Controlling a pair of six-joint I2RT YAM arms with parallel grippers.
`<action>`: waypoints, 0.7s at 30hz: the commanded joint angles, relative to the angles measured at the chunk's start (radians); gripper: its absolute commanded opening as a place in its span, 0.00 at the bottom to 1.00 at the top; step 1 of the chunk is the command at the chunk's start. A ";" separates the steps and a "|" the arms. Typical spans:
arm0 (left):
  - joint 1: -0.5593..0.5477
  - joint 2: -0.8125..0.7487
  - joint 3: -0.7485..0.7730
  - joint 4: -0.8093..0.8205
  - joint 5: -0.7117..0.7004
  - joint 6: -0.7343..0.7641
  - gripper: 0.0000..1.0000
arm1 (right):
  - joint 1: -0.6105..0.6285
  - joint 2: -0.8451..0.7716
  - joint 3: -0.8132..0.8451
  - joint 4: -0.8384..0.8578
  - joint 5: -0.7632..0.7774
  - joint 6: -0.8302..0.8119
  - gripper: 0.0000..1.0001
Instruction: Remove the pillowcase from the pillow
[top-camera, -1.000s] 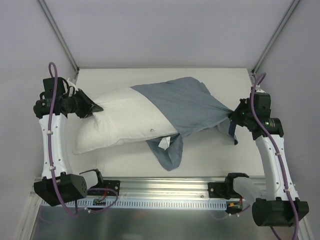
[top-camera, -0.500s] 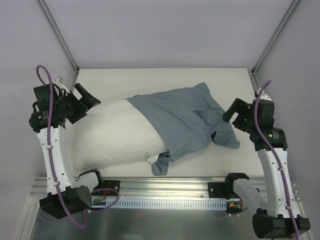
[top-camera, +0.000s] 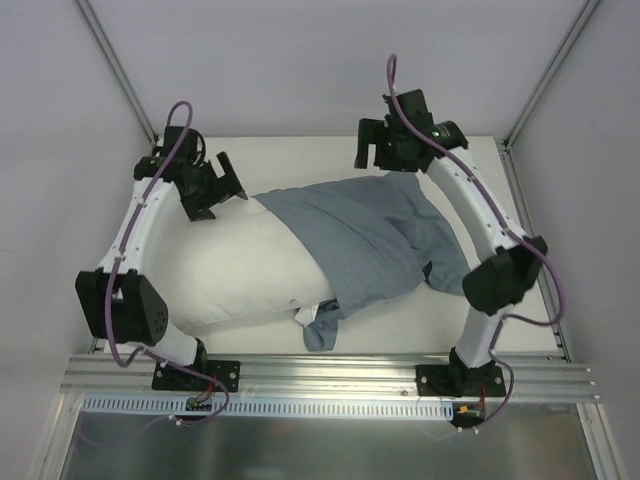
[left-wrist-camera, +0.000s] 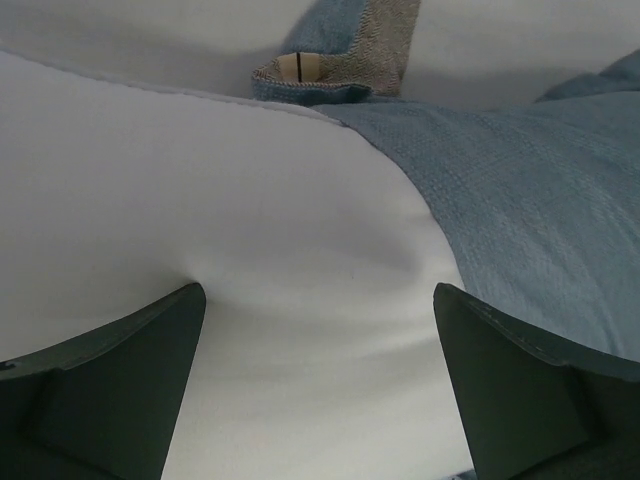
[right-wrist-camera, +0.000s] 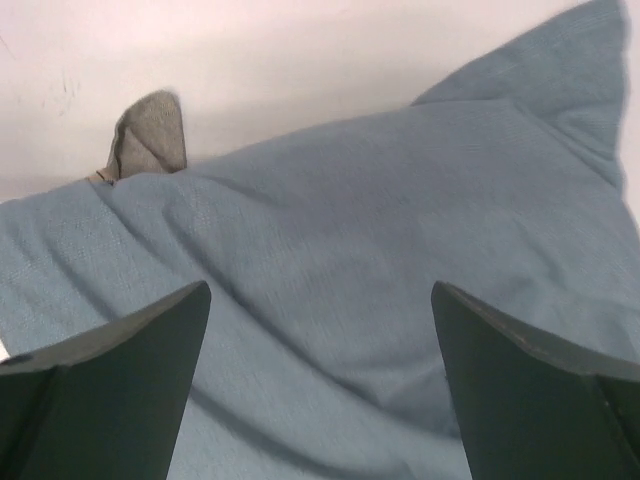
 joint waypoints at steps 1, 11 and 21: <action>-0.018 0.103 0.042 -0.010 -0.118 -0.086 0.99 | 0.018 0.220 0.260 -0.167 -0.085 -0.028 0.96; -0.069 0.151 0.001 0.004 -0.063 -0.015 0.00 | 0.026 0.433 0.385 -0.149 -0.129 0.003 0.53; -0.075 -0.054 -0.077 0.028 0.062 0.081 0.00 | -0.124 -0.038 -0.113 0.171 0.138 0.137 0.01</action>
